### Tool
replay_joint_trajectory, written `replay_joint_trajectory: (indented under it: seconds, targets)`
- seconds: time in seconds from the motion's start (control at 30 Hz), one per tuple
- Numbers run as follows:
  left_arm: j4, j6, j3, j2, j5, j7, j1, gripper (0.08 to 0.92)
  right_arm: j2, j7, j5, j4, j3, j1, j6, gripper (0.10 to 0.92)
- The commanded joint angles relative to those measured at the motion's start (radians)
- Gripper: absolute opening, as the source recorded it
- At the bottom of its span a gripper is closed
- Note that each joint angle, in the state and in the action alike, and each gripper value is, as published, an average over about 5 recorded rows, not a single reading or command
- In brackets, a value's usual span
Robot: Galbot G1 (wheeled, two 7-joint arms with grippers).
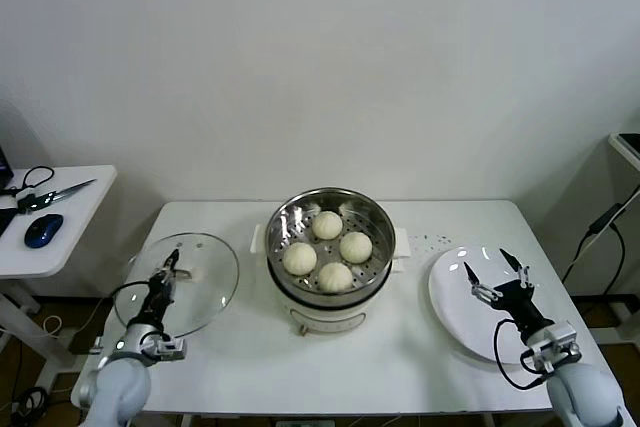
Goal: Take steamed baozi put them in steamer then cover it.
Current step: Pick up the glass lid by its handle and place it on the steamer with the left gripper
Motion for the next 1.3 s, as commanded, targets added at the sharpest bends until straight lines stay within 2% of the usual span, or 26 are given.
replay_joint_trajectory:
  seconds: [0.03,0.23,0.37,0.57,0.7,0.8,1.03,1.13,1.3]
  targets:
    - [-0.411,0.248,-0.008,0.08,-0.022,0.015,0.221,0.151,-0.004,0.001,-0.006,-0.023,-0.006,0.018,0.001,0.823]
    - [-0.538,0.365,0.026,0.153,-0.08,0.026,0.265,0.151,-0.005,0.001,-0.016,-0.053,-0.02,0.043,0.006,0.823]
    - [-0.596,0.476,0.088,0.249,-0.168,0.04,0.24,0.151,-0.004,-0.001,-0.021,-0.069,-0.024,0.057,0.01,0.823]
    - [-0.647,0.703,0.286,0.43,-0.316,0.049,0.108,0.151,0.001,-0.004,-0.036,-0.094,-0.032,0.071,0.018,0.823]
    - [-0.648,0.81,0.497,0.46,-0.309,0.117,-0.056,0.151,0.01,-0.004,-0.048,-0.109,-0.037,0.08,0.023,0.823]
    - [-0.621,0.838,0.619,0.409,-0.227,0.197,-0.183,0.151,0.017,-0.005,-0.053,-0.118,-0.037,0.085,0.026,0.823]
    - [-0.504,0.838,0.805,0.184,0.001,0.35,-0.352,0.151,0.024,-0.007,-0.058,-0.131,-0.021,0.077,0.036,0.823]
    - [-0.438,0.838,0.861,0.086,0.061,0.381,-0.386,0.151,0.024,-0.01,-0.061,-0.134,-0.012,0.07,0.042,0.823]
    - [-0.34,0.838,0.893,-0.031,0.085,0.388,-0.427,0.151,0.025,-0.017,-0.068,-0.134,0.004,0.057,0.05,0.823]
